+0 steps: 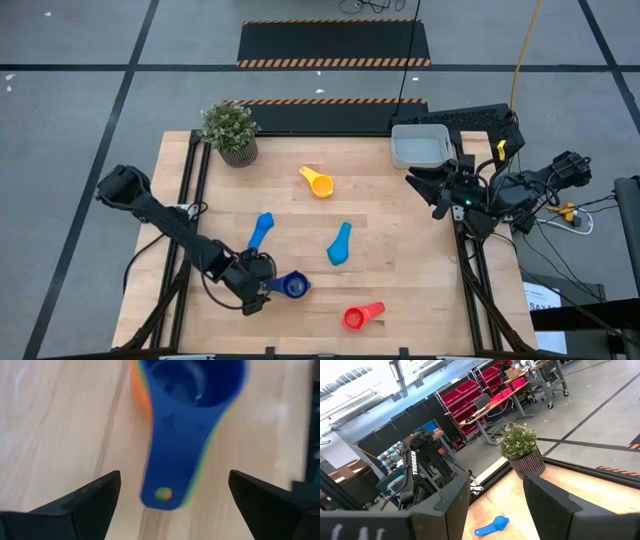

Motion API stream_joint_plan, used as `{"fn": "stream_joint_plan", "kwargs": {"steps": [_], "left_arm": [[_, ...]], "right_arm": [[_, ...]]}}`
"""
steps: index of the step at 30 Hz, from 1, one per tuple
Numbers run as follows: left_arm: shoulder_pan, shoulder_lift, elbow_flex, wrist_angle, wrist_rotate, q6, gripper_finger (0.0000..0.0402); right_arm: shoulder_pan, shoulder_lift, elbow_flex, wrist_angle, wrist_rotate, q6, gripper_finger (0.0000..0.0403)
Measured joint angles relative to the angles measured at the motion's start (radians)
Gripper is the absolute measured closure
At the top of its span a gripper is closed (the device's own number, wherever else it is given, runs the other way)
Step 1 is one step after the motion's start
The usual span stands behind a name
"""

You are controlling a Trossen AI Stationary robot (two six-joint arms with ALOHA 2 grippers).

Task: Nest measuring cups in basket
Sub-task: Adjust the stacked measuring cup on the table

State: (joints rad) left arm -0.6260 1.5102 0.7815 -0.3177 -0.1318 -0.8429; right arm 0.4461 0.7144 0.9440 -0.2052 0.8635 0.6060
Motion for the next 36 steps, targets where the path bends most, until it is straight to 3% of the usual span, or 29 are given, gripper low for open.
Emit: {"fn": "stream_joint_plan", "kwargs": {"steps": [13, 29, 32, 36], "left_arm": [[0.004, 0.118, 0.001, 0.044, 0.016, -0.075, 0.0075], [0.004, 0.119, 0.001, 0.095, 0.034, -0.131, 0.0267], [0.004, 0.119, 0.000, 0.108, 0.033, -0.132, 0.0286], [0.004, 0.119, 0.000, 0.114, 0.031, -0.139, 0.0282]], "right_arm": [[0.000, 0.000, 0.000, -0.004, 0.000, 0.000, 0.0222], [-0.022, 0.000, 0.000, -0.010, 0.002, -0.024, 0.0222], [-0.029, 0.000, 0.000, -0.009, 0.000, -0.024, 0.0222], [-0.029, 0.000, 0.000, -0.009, 0.000, -0.024, 0.0222]]}}
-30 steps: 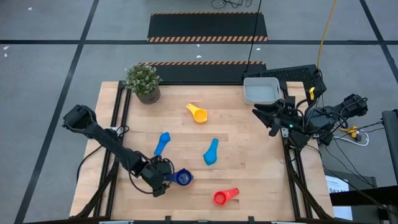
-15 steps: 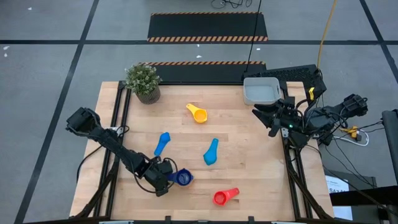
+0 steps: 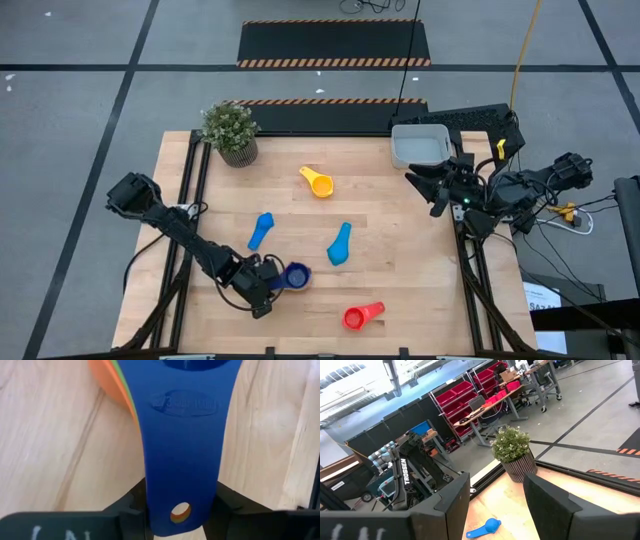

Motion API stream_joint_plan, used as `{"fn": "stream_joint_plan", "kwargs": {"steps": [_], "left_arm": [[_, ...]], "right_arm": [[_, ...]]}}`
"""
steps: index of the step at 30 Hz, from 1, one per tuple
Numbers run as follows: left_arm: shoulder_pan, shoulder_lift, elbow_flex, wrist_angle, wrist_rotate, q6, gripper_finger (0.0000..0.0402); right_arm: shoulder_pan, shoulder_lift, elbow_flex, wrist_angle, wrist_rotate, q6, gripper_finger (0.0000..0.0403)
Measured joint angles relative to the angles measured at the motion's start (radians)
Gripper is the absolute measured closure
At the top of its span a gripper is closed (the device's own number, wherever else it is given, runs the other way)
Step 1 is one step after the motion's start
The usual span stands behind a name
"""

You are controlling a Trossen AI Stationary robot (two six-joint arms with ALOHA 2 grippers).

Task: Nest measuring cups in basket
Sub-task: Adjust the stacked measuring cup on the table, then stack the yellow measuring cup on the dark blue measuring cup

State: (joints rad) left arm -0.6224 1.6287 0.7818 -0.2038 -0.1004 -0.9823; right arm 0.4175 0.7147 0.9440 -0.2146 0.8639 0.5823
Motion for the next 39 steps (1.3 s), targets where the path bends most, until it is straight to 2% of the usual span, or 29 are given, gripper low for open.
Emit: {"fn": "stream_joint_plan", "kwargs": {"steps": [12, 17, 20, 25, 33, 39], "left_arm": [[0.000, 0.000, 0.000, -0.009, 0.004, -0.059, 0.0119], [0.000, -0.006, 0.000, -0.010, 0.063, -0.183, 0.0082], [-0.008, -0.008, 0.021, -0.054, 0.108, -0.230, 0.0081], [-0.019, -0.008, 0.104, -0.254, 0.188, -0.229, 0.0107], [-0.026, -0.009, 0.256, -0.600, 0.205, -0.280, 0.0161], [-0.043, -0.009, 0.276, -0.723, 0.219, -0.399, 0.0197]], "right_arm": [[0.000, -0.003, 0.000, 0.000, -0.005, 0.000, 0.0222], [0.000, -0.016, 0.000, 0.000, -0.060, -0.004, 0.0222], [0.000, -0.023, 0.000, -0.001, -0.104, -0.006, 0.0222], [0.001, -0.023, 0.000, -0.035, -0.222, 0.013, 0.0222], [0.001, 0.009, 0.000, -0.248, -0.419, 0.251, 0.0222], [0.003, 0.036, 0.000, -0.321, -0.421, 0.221, 0.0222]]}}
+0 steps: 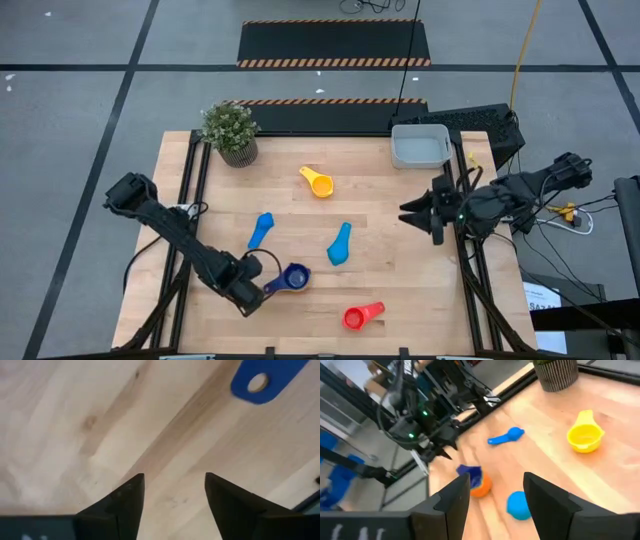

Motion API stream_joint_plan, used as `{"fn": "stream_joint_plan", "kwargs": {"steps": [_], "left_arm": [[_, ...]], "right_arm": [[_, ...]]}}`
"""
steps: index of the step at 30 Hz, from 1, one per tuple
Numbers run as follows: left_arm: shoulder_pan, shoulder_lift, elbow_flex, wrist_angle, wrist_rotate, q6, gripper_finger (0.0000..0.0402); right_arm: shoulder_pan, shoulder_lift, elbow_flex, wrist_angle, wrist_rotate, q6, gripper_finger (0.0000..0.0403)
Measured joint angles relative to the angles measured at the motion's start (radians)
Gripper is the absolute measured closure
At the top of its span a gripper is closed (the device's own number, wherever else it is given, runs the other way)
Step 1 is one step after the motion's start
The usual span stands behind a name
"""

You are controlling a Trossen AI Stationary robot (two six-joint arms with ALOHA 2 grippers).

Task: Nest measuring cups in basket
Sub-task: Stack the yellow measuring cup on the dark blue measuring cup

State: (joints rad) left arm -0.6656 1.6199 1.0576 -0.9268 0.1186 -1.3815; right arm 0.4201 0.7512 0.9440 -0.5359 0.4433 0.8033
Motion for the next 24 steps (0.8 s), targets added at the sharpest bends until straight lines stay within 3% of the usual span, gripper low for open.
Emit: {"fn": "stream_joint_plan", "kwargs": {"steps": [5, 8, 13, 18, 24], "left_arm": [[-0.035, 0.000, 0.000, 0.024, 0.070, -0.058, 0.0226], [-0.068, -0.003, 0.000, 0.047, 0.061, -0.064, 0.0246], [-0.145, -0.007, 0.001, 0.014, -0.077, -0.032, 0.0281], [-0.216, -0.011, 0.001, -0.115, -0.184, 0.053, 0.0312], [-0.299, -0.011, 0.001, -0.248, -0.247, 0.122, 0.0338]], "right_arm": [[-0.001, 0.040, 0.000, -0.021, 0.058, -0.006, 0.0222], [-0.002, 0.070, 0.000, -0.010, 0.091, -0.009, 0.0222], [-0.002, 0.131, 0.000, 0.037, 0.222, 0.060, 0.0222], [-0.004, 0.194, 0.000, 0.213, 0.313, 0.087, 0.0222], [-0.008, 0.309, 0.000, 0.336, 0.403, -0.110, 0.0222]]}}
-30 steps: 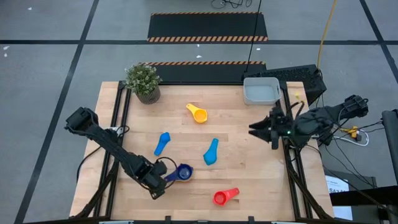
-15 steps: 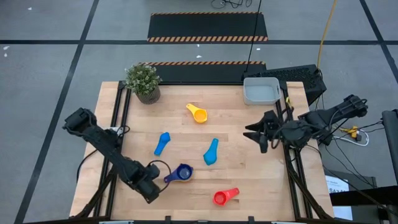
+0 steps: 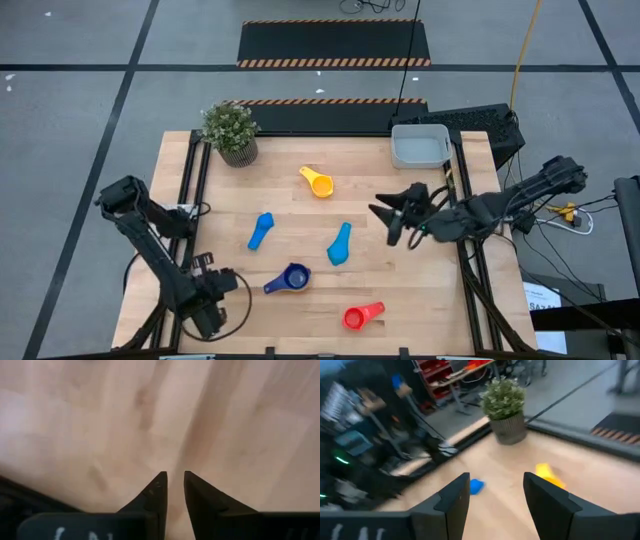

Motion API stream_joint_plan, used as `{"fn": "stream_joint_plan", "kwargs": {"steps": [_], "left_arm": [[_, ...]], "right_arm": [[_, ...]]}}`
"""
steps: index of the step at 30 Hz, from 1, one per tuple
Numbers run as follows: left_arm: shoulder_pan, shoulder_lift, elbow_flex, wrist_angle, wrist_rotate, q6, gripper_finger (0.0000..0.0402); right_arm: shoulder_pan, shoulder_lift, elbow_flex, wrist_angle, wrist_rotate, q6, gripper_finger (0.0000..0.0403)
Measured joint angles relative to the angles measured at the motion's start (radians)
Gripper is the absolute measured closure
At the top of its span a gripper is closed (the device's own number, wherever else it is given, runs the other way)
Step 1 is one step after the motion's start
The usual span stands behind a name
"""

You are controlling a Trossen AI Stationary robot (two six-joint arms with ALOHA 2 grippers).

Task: Nest measuring cups in basket
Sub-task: Stack the yellow measuring cup on the dark blue measuring cup

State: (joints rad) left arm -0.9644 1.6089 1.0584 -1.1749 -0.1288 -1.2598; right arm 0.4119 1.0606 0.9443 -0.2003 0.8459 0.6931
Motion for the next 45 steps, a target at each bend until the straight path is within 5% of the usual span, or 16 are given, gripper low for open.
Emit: {"fn": "stream_joint_plan", "kwargs": {"steps": [7, 16, 30, 45], "left_arm": [[-0.043, 0.000, 0.000, -0.185, -0.042, -0.032, 0.0362], [-0.103, 0.000, 0.000, -0.198, -0.083, -0.156, 0.0380], [-0.210, 0.000, 0.000, 0.068, -0.223, -0.422, 0.0386], [-0.213, 0.000, 0.000, -0.010, -0.366, -0.453, 0.0394]], "right_arm": [[-0.027, 0.120, 0.000, 0.101, -0.024, -0.166, 0.0222], [0.058, 0.166, 0.000, 0.340, -0.144, -0.345, 0.0222], [0.286, 0.255, 0.000, 0.358, -0.103, -0.083, 0.0222], [0.310, 0.320, 0.000, 0.356, 0.007, -0.112, 0.0222]]}}
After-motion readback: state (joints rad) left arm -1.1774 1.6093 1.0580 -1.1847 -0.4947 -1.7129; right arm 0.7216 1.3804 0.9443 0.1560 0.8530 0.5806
